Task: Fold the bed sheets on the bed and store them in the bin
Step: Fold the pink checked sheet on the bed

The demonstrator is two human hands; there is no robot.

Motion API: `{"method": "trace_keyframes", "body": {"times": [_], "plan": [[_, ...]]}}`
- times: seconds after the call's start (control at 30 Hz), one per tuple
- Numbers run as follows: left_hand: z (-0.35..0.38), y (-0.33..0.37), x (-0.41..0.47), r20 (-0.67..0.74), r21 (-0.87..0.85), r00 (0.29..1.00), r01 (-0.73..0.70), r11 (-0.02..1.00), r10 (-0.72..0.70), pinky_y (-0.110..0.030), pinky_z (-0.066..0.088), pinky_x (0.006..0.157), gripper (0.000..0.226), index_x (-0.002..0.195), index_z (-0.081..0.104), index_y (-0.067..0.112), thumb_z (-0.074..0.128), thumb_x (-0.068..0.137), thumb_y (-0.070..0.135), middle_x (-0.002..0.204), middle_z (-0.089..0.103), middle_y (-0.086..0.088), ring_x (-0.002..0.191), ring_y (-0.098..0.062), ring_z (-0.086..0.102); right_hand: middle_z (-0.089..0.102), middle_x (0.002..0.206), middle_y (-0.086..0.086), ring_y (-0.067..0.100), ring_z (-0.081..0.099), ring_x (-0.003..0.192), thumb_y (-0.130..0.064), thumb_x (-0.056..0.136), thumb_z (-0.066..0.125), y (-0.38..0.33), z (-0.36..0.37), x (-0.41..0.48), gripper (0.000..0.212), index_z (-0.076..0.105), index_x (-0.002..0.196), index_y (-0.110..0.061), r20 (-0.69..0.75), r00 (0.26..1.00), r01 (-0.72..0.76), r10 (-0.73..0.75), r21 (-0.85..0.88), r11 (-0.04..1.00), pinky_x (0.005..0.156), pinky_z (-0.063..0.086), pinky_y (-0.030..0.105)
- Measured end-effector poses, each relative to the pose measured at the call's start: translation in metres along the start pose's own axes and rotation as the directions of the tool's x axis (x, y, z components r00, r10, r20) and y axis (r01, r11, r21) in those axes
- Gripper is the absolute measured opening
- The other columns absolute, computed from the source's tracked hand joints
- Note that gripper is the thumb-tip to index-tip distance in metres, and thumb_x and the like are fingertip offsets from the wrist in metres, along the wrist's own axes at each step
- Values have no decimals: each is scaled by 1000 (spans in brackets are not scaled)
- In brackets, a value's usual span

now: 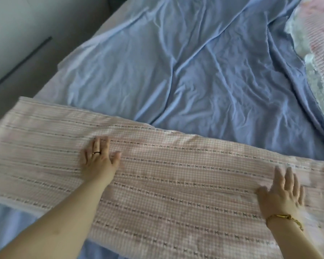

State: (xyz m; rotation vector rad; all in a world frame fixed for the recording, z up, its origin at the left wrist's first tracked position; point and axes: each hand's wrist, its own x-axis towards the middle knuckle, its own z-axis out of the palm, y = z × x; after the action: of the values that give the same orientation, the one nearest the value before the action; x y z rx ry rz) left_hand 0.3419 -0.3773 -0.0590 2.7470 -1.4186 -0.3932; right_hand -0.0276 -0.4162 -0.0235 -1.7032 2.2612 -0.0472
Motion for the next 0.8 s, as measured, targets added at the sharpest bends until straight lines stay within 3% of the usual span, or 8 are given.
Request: {"method": "trace_keyframes", "body": {"times": [0.07,0.13,0.2,0.27,0.37,0.57,0.73,0.8], "plan": [[-9,-44,20,-19,-26,999,42,999,-42,-38,-3,114,59,148,11,19,32,98,39,156,3,-9,144,-23,-1,6,155,11,24,4,144,-17,92,46,-64,25,-24,62,16,147,-12,-21,986,163,-163,-1,987,112,-4,28],[-22,-93,41,-15,-42,997,74,996,-75,-39,-1,114,57,148,12,18,35,98,34,156,5,-10,143,-25,0,40,140,24,34,32,132,-20,80,48,-139,57,-48,60,37,137,-5,-81,932,355,-354,-2,935,105,13,36],[-40,-143,57,6,-55,990,139,989,-139,-39,1,114,60,148,12,18,39,97,31,156,5,-10,143,-25,2,55,126,25,33,39,121,-31,71,38,-216,81,-77,62,43,127,-5,-19,858,513,-513,-7,859,98,22,35],[-61,-191,76,53,-86,976,214,973,-210,-39,4,114,68,149,9,17,45,94,35,156,4,-10,142,-27,6,29,147,17,32,28,135,-36,78,25,-289,99,-109,68,32,140,-8,147,805,581,-574,-4,814,109,6,30],[-83,-251,107,155,-168,942,322,932,-297,-43,19,112,85,148,10,16,60,85,43,154,17,-11,138,-32,22,-22,152,0,18,-19,141,-37,96,18,-357,138,-146,59,-7,148,-22,360,699,643,-617,61,763,104,-24,28],[-104,-282,133,346,-354,902,380,855,-258,-36,34,99,79,144,25,4,67,83,31,147,33,-13,130,-32,38,-38,134,-9,8,-35,124,-53,65,-17,-381,161,-151,85,-19,144,-23,513,700,615,-497,-79,785,102,-26,34],[-103,-287,133,327,-441,923,340,831,-205,-34,36,93,64,137,35,1,65,85,24,141,41,-14,124,-31,44,-39,134,-6,8,-36,121,-54,50,-24,-386,160,-154,99,-21,144,-22,522,710,611,-472,-124,782,102,-25,34],[-104,-288,131,356,-459,917,339,821,-179,-32,34,95,61,136,36,1,63,86,24,143,39,-11,127,-28,42,-34,145,-3,9,-35,124,-57,58,-21,-386,160,-154,93,-20,144,-22,532,718,596,-449,-137,791,102,-25,34]]}}
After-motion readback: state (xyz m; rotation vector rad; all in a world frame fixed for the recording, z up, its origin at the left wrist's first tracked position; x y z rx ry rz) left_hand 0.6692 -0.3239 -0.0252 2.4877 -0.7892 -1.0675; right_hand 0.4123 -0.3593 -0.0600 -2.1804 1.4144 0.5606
